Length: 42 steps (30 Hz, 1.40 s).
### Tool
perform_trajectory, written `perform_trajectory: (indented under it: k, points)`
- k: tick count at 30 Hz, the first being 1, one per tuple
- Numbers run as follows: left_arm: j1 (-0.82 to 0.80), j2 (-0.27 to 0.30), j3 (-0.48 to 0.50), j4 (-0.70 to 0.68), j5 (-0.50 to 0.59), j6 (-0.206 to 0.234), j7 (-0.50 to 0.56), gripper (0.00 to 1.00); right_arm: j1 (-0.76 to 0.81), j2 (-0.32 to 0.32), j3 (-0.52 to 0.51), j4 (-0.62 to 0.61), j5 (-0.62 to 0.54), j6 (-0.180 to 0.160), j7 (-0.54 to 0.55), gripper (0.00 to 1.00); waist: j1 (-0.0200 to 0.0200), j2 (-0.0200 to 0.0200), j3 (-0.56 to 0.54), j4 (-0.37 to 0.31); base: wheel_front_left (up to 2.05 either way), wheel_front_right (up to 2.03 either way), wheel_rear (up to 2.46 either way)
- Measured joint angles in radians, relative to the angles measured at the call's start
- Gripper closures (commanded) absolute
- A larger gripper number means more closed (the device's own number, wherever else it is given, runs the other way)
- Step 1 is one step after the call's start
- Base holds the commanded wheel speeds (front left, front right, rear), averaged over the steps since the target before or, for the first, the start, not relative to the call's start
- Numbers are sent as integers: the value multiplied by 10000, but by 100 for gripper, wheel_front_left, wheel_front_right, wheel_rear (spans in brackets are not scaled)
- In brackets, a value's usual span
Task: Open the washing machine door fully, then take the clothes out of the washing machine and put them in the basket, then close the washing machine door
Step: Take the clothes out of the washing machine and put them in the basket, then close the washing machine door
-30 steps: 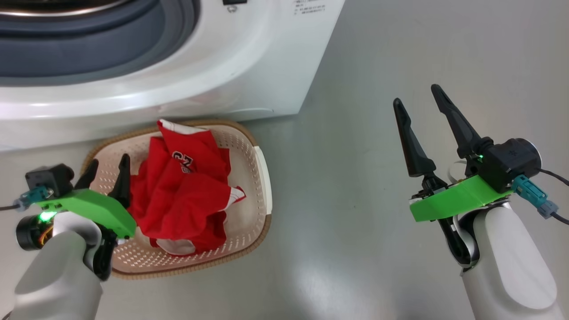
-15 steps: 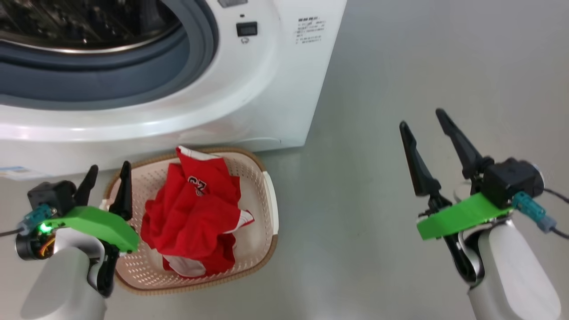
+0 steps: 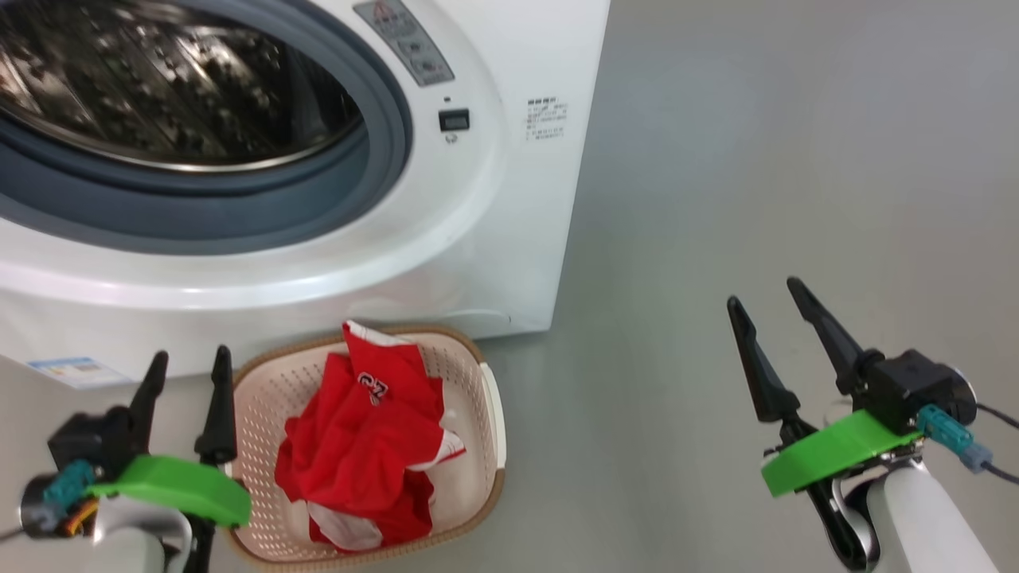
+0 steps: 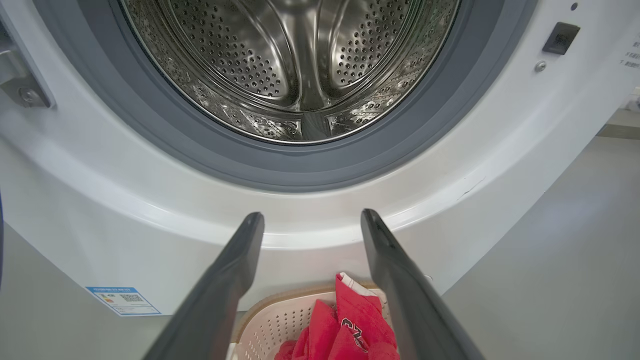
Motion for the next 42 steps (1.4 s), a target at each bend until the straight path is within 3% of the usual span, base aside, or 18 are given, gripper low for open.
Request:
perform_trajectory:
  k: [11, 22, 42]
  points:
    - [2007, -424, 656, -2197, 708, -8, 0, 0, 1057, -207, -81, 42, 100, 0, 0, 0, 0, 0, -1243, 102, 0, 0, 0]
    - [3488, -663, 1018, -3701, 949, -10, 0, 0, 1663, -305, -364, -54, 100, 0, 0, 0, 0, 0, -1741, 127, 0, 0, 0]
    - [4353, -1011, 1335, -4663, 930, -10, 0, 0, 2088, -61, -631, -128, 433, 0, 0, 0, 0, 0, -1965, 153, 0, 0, 0]
